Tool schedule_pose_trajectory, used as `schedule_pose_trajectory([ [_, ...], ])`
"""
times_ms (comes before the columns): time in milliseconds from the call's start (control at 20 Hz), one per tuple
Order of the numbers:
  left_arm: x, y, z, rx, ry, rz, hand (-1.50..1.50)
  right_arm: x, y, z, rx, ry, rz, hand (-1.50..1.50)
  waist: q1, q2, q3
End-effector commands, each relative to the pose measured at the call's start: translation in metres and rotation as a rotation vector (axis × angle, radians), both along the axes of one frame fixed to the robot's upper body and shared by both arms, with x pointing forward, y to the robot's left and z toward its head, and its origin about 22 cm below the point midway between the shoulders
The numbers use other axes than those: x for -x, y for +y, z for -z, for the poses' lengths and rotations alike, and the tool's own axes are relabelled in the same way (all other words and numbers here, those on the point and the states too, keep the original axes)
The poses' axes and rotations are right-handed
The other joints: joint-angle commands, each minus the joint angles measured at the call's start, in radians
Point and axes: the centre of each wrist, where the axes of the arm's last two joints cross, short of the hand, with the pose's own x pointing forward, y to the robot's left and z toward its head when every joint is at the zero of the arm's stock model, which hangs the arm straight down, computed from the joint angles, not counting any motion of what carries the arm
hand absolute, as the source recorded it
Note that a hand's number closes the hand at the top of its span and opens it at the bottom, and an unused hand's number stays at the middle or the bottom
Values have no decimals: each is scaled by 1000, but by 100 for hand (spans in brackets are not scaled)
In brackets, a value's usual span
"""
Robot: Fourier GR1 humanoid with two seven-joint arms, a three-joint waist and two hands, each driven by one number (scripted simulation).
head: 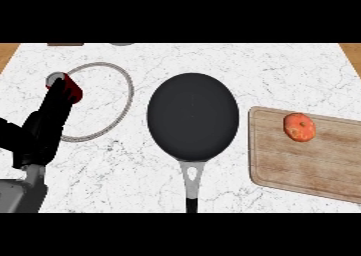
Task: Pick the squash from the cutting board and place it in the pan
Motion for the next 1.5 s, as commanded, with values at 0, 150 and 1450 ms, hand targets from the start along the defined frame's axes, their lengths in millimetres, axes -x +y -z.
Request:
schedule_pose_trajectory([
  [0, 3, -9, 13, 2, 5, 22, 0, -20, 0, -40, 107, 44, -4, -150, 19, 4, 0],
  [150, -3, -5, 1, 12, 2, 23, 0, -34, 11, -58, 195, 185, -16, -150, 31, 5, -1],
  [1450, 2, -16, 8, -3, 4, 20, 0, -106, 127, -56, 691, 826, -106, -150, 28, 4, 0],
])
